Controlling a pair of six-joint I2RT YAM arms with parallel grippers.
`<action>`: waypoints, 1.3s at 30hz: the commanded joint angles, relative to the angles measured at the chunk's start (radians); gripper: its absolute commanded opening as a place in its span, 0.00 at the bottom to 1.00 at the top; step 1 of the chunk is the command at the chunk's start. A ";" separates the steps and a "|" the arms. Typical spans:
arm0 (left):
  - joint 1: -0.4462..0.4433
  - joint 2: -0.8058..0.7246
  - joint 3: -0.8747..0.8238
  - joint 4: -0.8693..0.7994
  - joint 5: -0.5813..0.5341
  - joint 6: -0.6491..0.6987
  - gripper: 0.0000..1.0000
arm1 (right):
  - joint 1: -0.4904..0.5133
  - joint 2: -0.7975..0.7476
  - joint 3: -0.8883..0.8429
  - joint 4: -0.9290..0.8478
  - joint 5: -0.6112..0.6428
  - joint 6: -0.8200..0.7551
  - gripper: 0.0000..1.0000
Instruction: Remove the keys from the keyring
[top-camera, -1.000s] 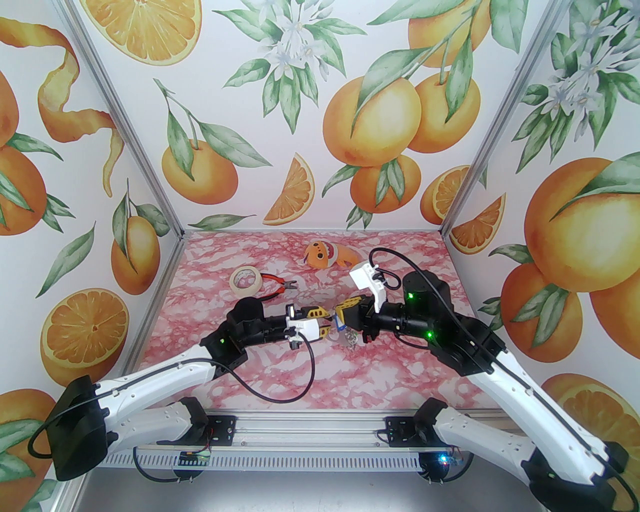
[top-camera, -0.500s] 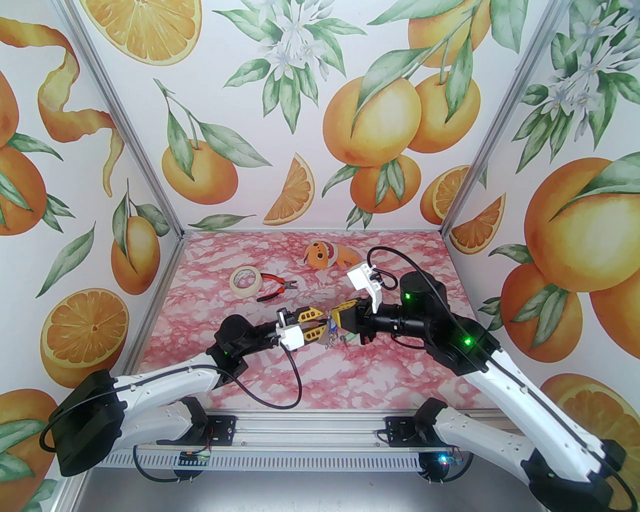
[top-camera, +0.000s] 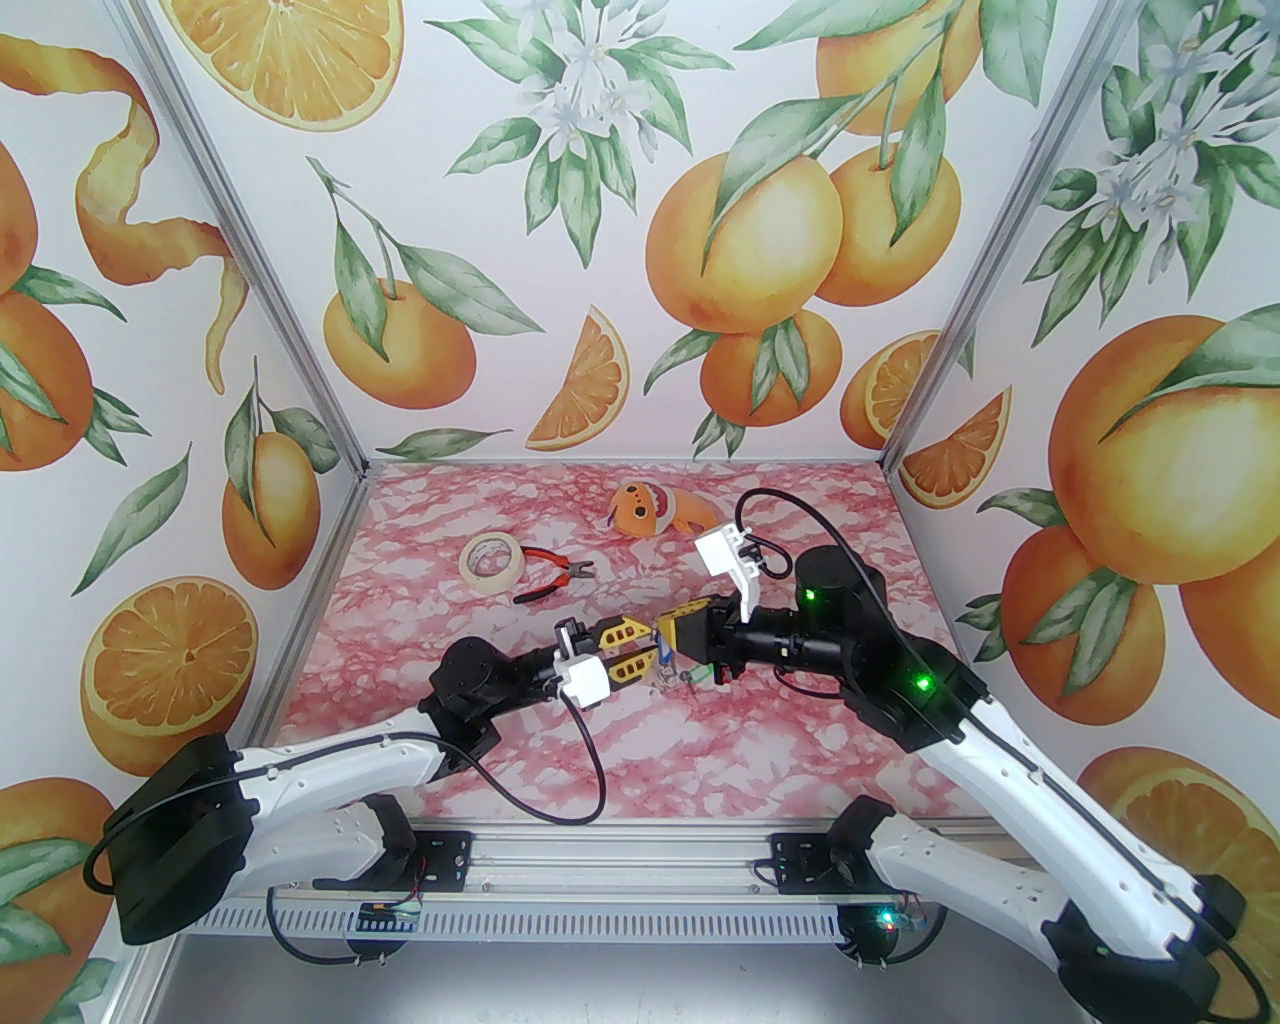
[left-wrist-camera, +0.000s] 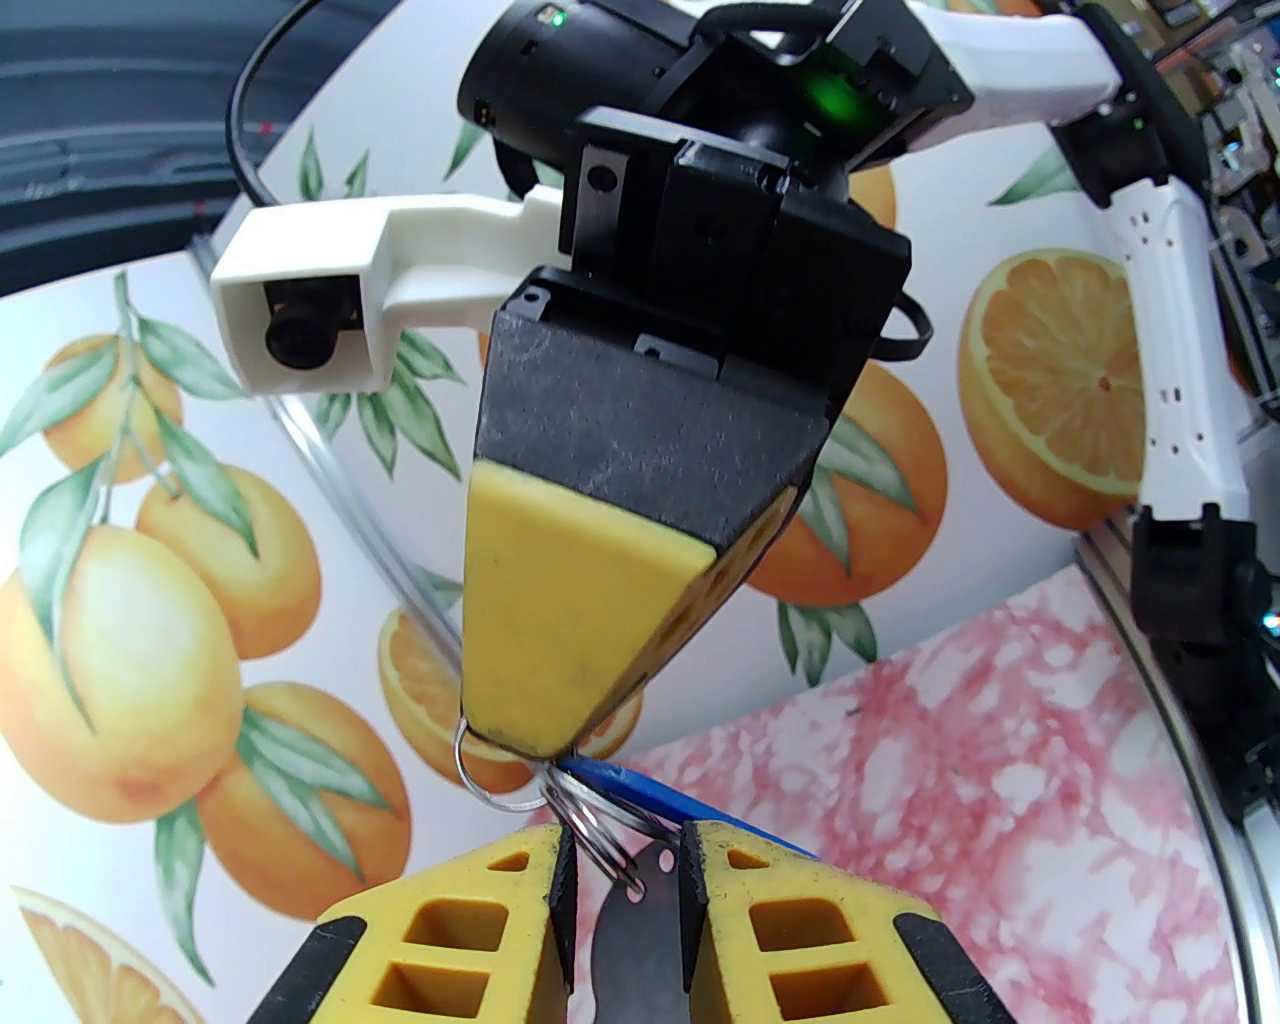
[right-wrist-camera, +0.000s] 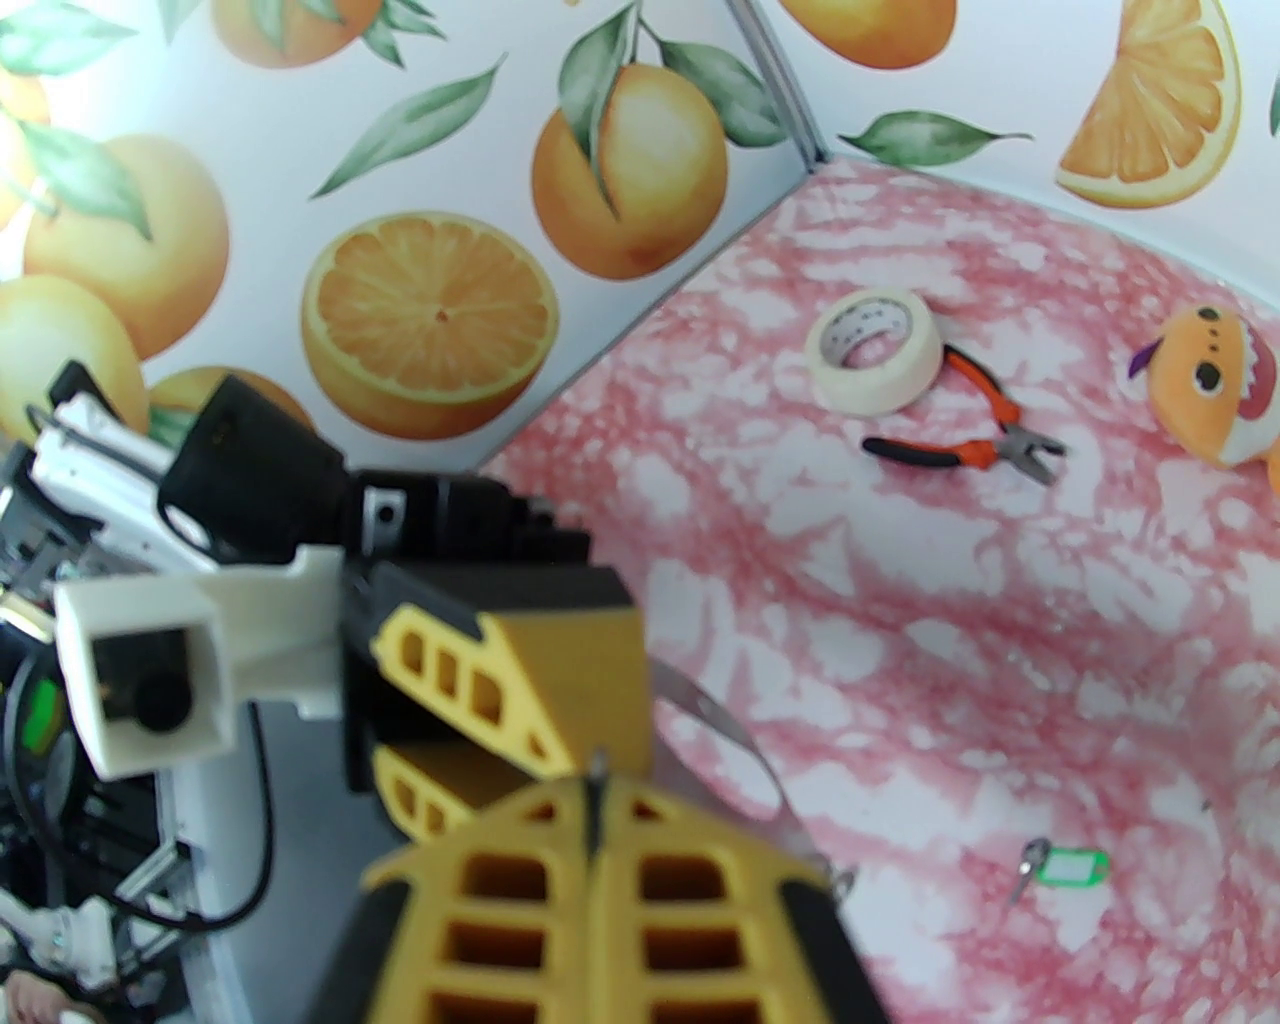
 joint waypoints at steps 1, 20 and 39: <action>-0.003 0.013 -0.002 0.027 -0.027 -0.018 0.23 | -0.005 -0.031 -0.005 0.064 0.012 0.027 0.00; -0.006 0.039 0.041 0.019 0.016 -0.085 0.20 | -0.007 -0.069 -0.037 0.033 0.124 0.022 0.00; -0.008 0.112 0.114 -0.029 -0.021 -0.127 0.15 | -0.006 -0.086 -0.067 0.056 0.163 0.051 0.00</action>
